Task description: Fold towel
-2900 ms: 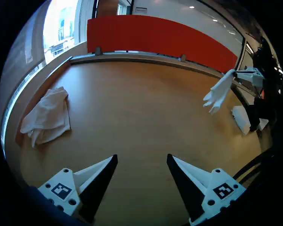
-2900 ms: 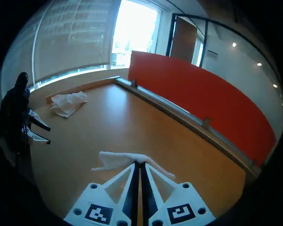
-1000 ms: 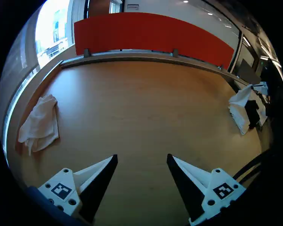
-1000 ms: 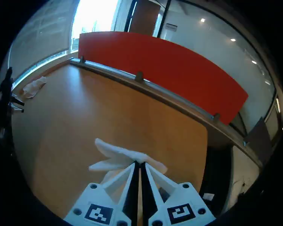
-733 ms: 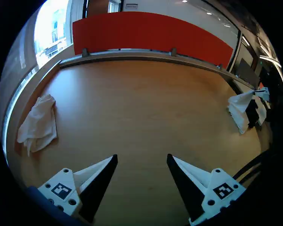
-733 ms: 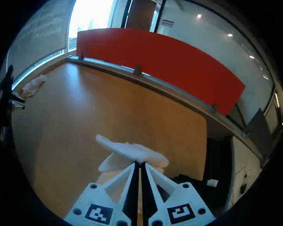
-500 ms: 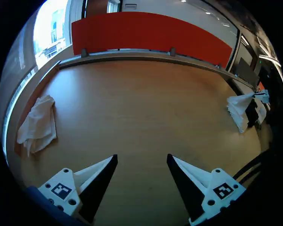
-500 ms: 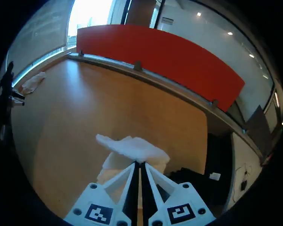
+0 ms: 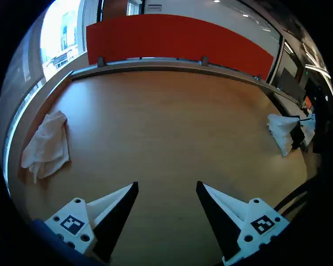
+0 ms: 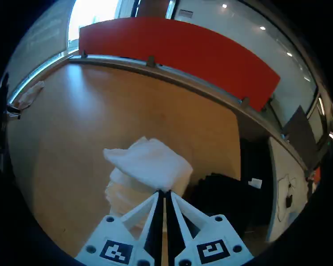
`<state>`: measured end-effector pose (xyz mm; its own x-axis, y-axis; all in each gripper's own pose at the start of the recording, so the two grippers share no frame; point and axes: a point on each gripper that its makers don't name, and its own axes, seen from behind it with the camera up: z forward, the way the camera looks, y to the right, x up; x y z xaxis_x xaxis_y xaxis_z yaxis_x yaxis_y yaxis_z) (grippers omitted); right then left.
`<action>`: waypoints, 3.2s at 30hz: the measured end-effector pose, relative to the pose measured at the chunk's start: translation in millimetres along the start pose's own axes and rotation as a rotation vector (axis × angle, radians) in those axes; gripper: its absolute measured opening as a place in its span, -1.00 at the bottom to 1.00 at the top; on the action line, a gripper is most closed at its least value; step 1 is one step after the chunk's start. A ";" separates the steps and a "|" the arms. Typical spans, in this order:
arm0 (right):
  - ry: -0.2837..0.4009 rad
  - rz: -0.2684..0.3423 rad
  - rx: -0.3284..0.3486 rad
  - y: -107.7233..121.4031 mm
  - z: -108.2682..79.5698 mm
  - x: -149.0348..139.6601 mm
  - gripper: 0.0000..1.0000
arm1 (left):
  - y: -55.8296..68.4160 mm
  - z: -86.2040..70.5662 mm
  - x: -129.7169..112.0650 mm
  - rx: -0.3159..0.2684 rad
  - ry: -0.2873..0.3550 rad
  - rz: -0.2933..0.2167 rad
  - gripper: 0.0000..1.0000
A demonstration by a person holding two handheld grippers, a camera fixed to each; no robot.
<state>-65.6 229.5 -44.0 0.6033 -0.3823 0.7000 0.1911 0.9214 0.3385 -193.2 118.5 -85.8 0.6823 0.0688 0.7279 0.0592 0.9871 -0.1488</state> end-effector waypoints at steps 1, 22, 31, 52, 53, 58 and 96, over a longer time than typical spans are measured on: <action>-0.010 0.006 -0.002 0.6 1.3 -5.2 -0.93 | -0.5 -0.2 -0.5 0.001 -0.001 0.000 0.94; -0.143 0.101 -0.039 4.1 29.6 -73.7 -0.94 | -2.4 1.1 -1.1 0.004 -0.014 0.024 0.94; -0.201 0.142 -0.047 5.1 48.8 -100.1 -0.94 | -2.6 -0.1 -4.6 0.009 -0.024 0.035 0.94; -0.169 0.118 -0.049 -3.7 37.0 -97.6 -0.12 | 0.6 2.7 -5.2 0.002 -0.028 0.038 0.94; -0.167 0.117 -0.048 -4.7 35.4 -97.4 -0.04 | 1.1 3.0 -5.2 0.001 -0.028 0.039 0.94; -0.161 0.106 -0.050 -8.5 29.9 -95.7 0.10 | 2.2 3.9 -4.7 -0.003 -0.026 0.042 0.94; -0.052 -0.011 0.081 -95.3 63.9 -13.3 -0.55 | -23.4 -10.6 -10.7 0.029 -0.008 -0.015 0.94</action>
<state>-141.3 142.3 -45.4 0.5602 -0.3978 0.7266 0.1328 0.9089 0.3952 -194.2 93.2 -97.2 0.6759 0.0545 0.7350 0.0487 0.9918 -0.1183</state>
